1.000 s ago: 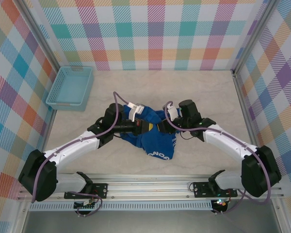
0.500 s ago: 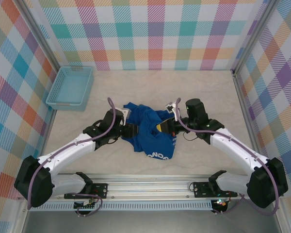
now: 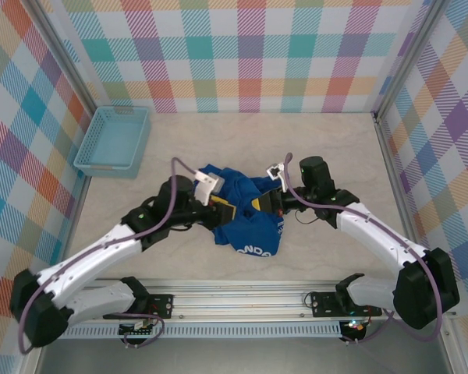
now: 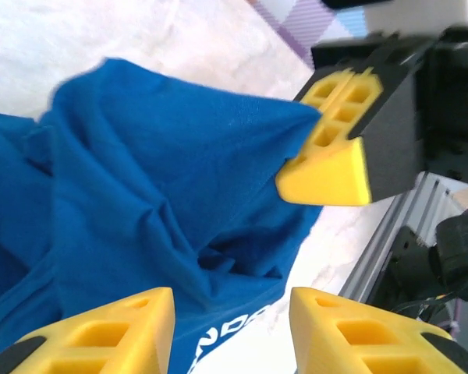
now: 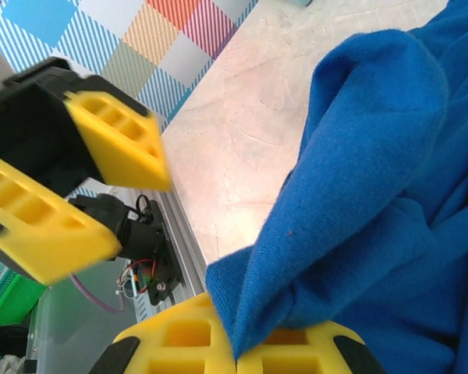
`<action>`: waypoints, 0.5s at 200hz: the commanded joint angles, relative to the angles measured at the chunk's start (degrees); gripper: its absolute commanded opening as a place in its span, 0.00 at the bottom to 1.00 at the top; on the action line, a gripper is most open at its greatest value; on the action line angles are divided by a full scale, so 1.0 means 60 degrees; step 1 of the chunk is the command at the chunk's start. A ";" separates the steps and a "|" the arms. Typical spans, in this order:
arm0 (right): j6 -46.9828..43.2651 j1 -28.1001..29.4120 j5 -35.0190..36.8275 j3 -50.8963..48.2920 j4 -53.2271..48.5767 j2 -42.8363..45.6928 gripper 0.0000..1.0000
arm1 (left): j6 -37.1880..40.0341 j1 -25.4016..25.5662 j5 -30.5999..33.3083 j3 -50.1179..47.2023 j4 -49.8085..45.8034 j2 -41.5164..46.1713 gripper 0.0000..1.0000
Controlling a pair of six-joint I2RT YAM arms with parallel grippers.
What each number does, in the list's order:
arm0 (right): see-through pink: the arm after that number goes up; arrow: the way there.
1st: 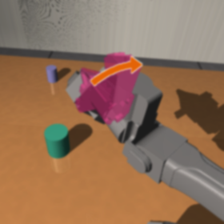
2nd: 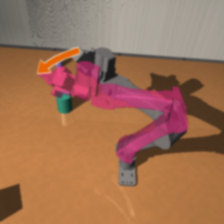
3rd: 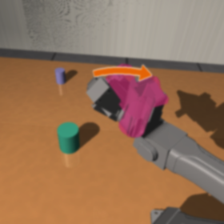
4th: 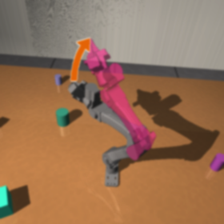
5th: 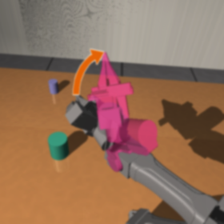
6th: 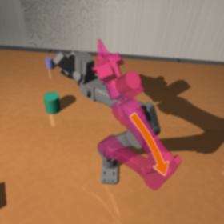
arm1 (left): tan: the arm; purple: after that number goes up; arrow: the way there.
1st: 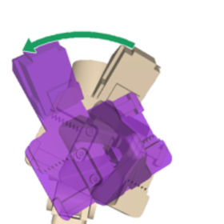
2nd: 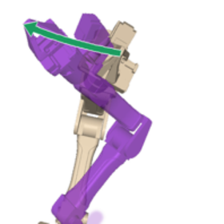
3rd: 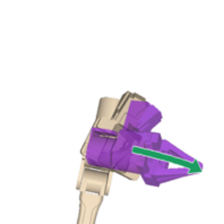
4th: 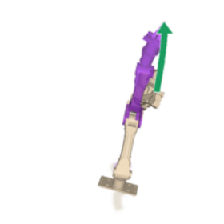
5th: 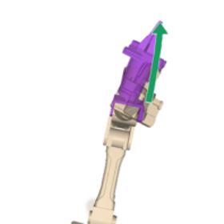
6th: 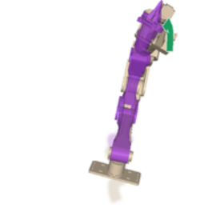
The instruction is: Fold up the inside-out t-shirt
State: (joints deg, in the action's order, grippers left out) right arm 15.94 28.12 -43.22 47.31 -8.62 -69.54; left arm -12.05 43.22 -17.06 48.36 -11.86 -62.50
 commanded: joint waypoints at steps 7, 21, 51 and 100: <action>0.0084 -0.0072 -0.0342 0.0305 0.0300 0.0254 0.00 | 0.0327 0.0172 0.0669 0.0944 -0.0552 -0.1364 0.43; 0.0100 -0.0079 -0.0303 0.0290 0.0299 0.0378 0.00 | 0.0217 0.0193 0.0887 0.1158 -0.0600 -0.1902 0.47; 0.0000 -0.0180 -0.0144 0.0179 0.0232 0.0720 0.00 | -0.0155 0.0197 0.1355 0.1127 -0.0565 -0.2537 0.32; -0.0183 -0.0409 0.0339 -0.0084 0.0037 0.1057 0.00 | -0.0664 -0.0298 -0.0987 -0.0401 0.1312 -0.1105 0.00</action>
State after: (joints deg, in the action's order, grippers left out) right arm 16.03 26.13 -42.19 47.29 -8.64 -64.27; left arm -13.67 43.03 -13.28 51.09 -11.55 -75.37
